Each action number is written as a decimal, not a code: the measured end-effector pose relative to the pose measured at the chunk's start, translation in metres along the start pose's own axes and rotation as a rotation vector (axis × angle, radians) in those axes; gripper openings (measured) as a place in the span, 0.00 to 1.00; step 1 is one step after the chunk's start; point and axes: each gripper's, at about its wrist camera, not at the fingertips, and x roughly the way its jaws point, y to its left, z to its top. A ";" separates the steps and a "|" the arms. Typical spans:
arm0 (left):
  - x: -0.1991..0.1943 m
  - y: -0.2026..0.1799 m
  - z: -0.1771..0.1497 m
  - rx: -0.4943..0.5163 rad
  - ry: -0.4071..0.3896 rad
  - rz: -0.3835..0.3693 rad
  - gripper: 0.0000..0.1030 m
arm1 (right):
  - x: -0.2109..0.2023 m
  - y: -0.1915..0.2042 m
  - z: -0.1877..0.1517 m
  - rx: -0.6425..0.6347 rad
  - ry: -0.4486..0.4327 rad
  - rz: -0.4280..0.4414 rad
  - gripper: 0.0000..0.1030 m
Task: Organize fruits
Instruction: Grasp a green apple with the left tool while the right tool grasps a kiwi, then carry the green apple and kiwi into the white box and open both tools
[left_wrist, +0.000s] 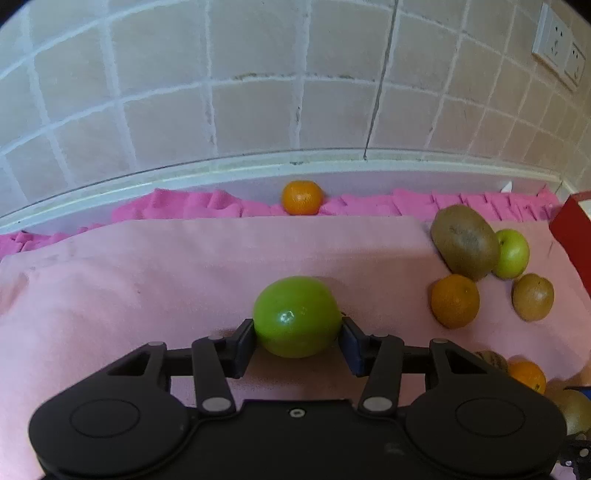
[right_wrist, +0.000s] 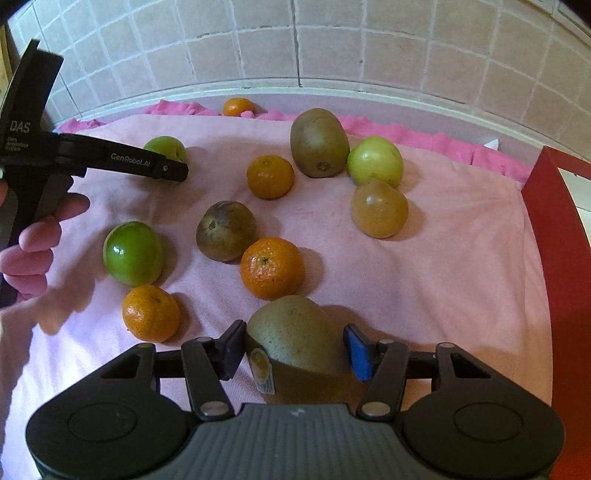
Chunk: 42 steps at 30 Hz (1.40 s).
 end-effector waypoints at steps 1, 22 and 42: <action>-0.004 0.001 -0.001 -0.004 -0.018 -0.003 0.57 | -0.004 -0.001 0.000 0.010 -0.006 0.006 0.57; -0.172 -0.162 0.117 0.340 -0.447 -0.344 0.57 | -0.196 -0.138 0.003 0.256 -0.402 -0.176 0.57; 0.048 -0.388 0.104 0.387 0.082 -0.583 0.57 | -0.119 -0.290 -0.060 0.558 -0.176 -0.223 0.57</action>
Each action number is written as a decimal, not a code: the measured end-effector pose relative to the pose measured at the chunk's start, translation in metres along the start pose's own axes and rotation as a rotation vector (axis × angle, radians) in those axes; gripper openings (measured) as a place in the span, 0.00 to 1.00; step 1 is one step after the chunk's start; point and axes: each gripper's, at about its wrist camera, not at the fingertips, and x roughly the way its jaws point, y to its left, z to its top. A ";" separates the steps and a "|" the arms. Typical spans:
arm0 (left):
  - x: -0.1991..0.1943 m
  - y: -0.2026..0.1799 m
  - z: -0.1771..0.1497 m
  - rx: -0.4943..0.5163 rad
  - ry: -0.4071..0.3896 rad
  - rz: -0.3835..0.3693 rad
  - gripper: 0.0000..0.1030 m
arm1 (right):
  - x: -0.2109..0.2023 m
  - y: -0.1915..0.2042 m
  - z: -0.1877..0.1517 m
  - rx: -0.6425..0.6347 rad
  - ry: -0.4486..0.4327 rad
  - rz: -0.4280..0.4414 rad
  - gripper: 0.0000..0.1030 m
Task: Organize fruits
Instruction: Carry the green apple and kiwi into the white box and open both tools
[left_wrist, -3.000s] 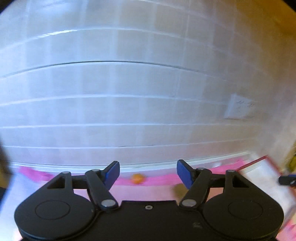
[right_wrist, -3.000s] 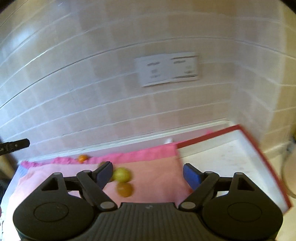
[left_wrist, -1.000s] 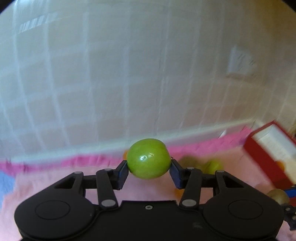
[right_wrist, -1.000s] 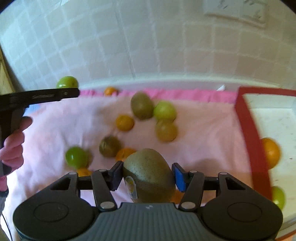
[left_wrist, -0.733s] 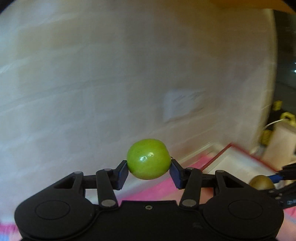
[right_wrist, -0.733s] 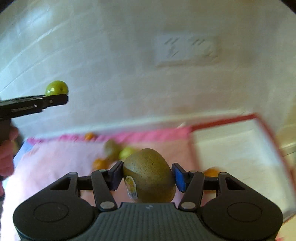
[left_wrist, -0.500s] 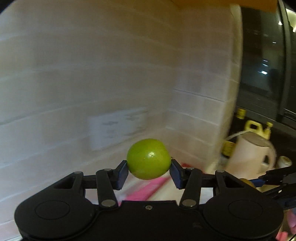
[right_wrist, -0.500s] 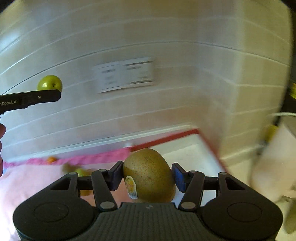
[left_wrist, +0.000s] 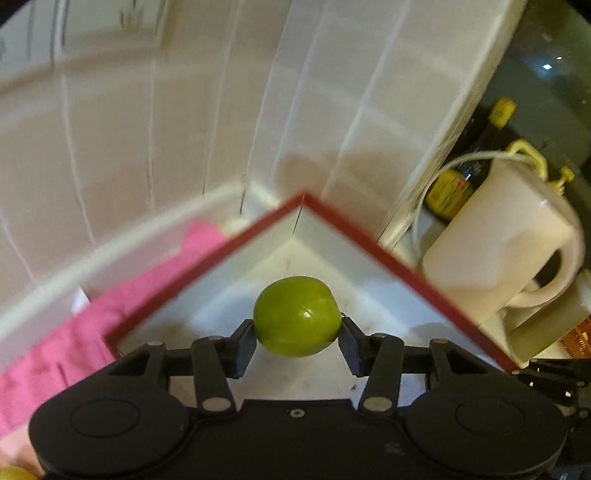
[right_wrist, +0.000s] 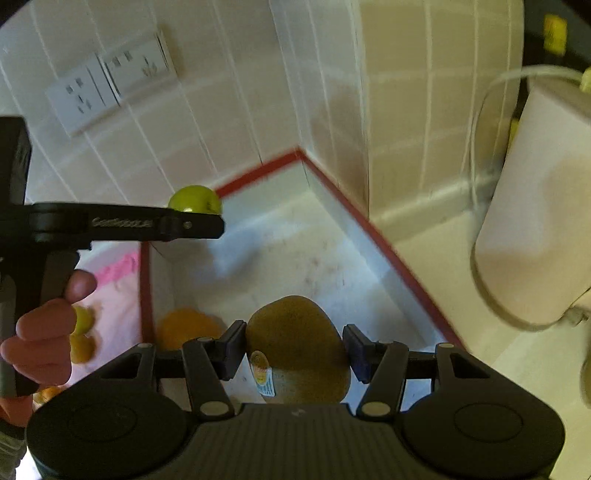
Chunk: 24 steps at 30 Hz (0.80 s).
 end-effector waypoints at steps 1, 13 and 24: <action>0.002 0.004 -0.002 -0.005 0.014 -0.001 0.57 | 0.005 -0.002 -0.003 0.004 0.015 0.004 0.57; 0.036 0.013 -0.008 -0.030 0.097 0.051 0.56 | 0.026 0.001 -0.007 -0.023 0.045 -0.024 0.54; 0.024 0.008 -0.014 -0.005 0.071 0.067 0.59 | 0.026 -0.002 -0.001 -0.027 0.050 -0.008 0.54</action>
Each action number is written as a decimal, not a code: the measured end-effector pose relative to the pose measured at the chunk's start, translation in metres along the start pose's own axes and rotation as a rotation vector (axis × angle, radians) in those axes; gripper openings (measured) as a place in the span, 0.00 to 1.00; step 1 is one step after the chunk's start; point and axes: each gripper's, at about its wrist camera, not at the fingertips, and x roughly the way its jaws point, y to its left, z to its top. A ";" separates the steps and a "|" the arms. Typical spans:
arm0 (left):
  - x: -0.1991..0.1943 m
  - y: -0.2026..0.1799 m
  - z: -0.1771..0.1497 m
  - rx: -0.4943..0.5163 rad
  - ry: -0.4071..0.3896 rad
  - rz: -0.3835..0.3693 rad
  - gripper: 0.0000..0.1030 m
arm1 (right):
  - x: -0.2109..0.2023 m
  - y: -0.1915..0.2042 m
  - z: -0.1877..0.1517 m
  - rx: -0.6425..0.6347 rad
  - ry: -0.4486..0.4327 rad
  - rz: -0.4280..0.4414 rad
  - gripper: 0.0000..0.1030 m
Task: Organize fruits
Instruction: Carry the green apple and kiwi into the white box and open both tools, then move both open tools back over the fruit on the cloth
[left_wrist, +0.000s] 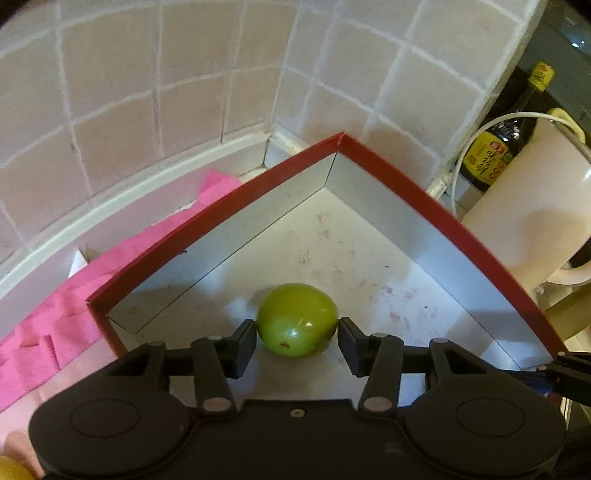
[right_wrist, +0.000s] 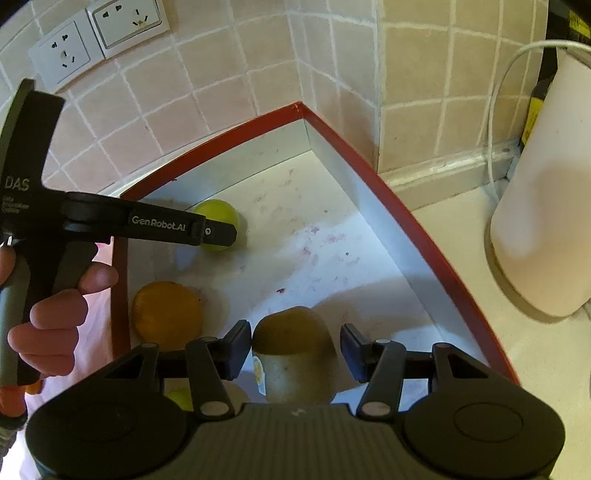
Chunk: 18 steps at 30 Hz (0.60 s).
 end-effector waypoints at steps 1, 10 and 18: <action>-0.007 -0.001 -0.001 0.006 -0.015 -0.002 0.67 | -0.002 0.000 0.000 -0.001 -0.004 -0.002 0.54; -0.088 0.005 -0.008 0.028 -0.156 0.040 0.69 | -0.050 0.016 0.002 -0.013 -0.100 -0.030 0.66; -0.188 0.044 -0.036 -0.015 -0.283 0.137 0.69 | -0.098 0.050 0.002 -0.041 -0.203 0.011 0.74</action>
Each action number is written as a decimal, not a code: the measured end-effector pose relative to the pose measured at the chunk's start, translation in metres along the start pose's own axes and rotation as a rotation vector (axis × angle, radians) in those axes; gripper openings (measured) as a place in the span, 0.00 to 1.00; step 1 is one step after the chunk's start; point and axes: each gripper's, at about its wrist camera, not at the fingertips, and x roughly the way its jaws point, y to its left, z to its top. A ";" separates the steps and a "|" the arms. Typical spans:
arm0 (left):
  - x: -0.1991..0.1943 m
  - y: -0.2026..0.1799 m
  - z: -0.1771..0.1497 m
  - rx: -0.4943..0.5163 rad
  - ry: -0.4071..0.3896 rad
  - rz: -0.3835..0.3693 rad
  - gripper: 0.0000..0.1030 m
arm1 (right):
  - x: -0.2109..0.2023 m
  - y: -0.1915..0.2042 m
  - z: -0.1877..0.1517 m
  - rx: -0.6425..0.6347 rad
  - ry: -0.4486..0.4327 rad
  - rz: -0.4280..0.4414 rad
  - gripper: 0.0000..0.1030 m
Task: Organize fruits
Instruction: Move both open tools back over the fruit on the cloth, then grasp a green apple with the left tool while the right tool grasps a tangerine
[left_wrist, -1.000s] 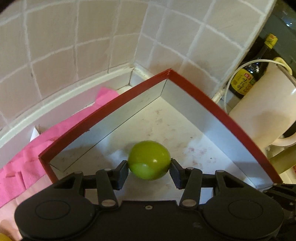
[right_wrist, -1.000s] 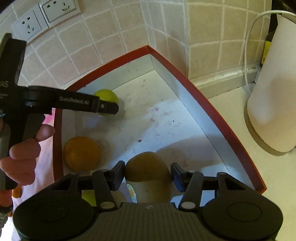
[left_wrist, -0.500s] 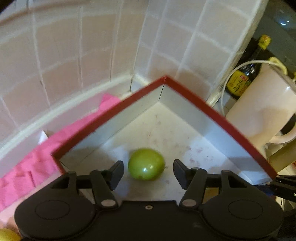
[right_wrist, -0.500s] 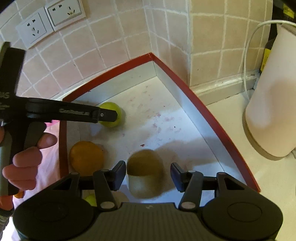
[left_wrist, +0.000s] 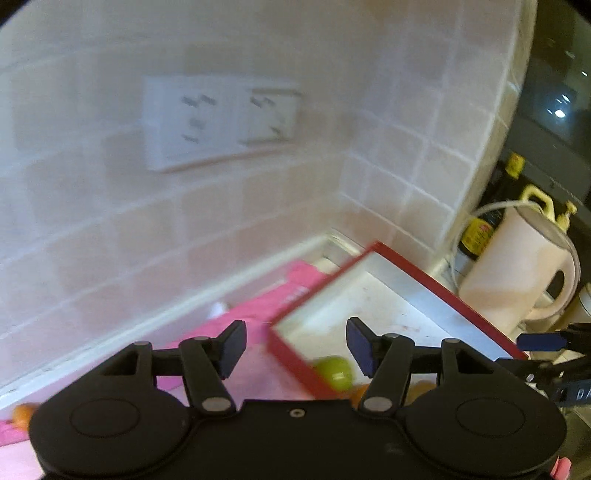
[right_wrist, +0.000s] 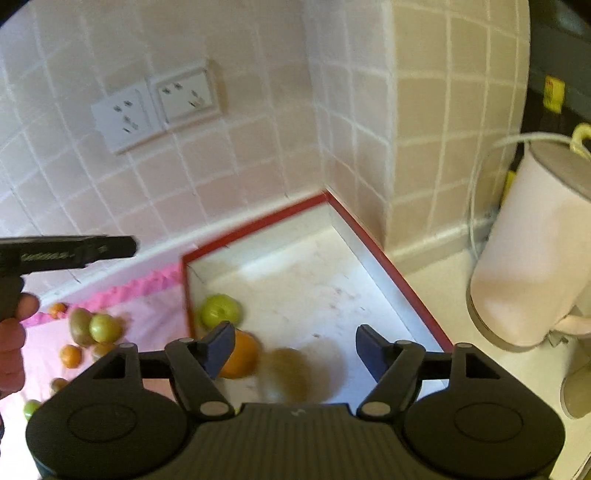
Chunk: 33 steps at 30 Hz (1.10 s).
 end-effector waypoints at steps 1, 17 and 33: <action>-0.013 0.008 -0.001 -0.006 -0.014 0.020 0.69 | -0.004 0.006 0.000 -0.005 -0.009 0.010 0.75; -0.178 0.133 -0.066 -0.170 -0.130 0.314 0.76 | -0.027 0.136 -0.008 -0.184 -0.025 0.195 0.79; -0.121 0.161 -0.205 -0.414 0.131 0.170 0.76 | 0.065 0.248 -0.080 -0.365 0.218 0.303 0.75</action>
